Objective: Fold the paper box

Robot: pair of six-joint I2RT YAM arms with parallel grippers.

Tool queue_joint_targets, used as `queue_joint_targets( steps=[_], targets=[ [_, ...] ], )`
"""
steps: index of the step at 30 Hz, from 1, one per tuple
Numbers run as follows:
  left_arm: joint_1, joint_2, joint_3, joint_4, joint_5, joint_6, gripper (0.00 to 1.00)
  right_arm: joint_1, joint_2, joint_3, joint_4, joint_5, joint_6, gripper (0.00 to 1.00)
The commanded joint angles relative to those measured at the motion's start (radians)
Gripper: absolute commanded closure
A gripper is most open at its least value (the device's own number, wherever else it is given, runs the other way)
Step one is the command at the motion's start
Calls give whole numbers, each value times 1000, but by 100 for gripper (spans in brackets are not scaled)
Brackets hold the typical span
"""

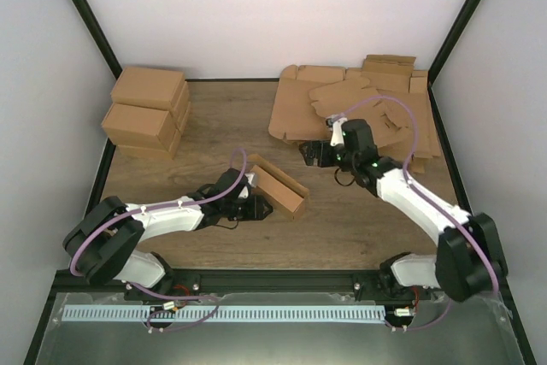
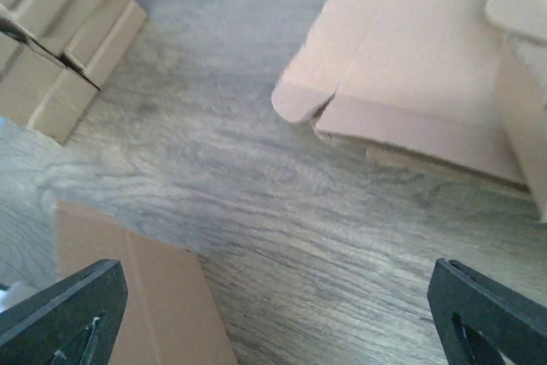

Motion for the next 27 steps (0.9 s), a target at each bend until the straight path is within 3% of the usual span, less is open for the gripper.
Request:
queue_joint_targets(
  steps=[1,6,12,18,24,27],
  targets=[
    [-5,0,-8,16,-12,12,48,-7,-159,-43,69,82,22,0],
    [-8,-4,-7,14,-13,13,48,-7,-298,-69,75,114,38,0],
    [-10,-10,-11,11,-17,14,48,-6,-459,-176,163,22,41,0],
    [-10,-16,-11,11,-21,14,48,2,-464,-202,79,-253,-6,0],
    [-12,-21,-10,11,-24,13,48,165,-462,-269,-11,-54,-22,0],
    [-12,-26,-8,6,-28,14,48,182,-483,-323,-15,-48,13,0]
  ],
)
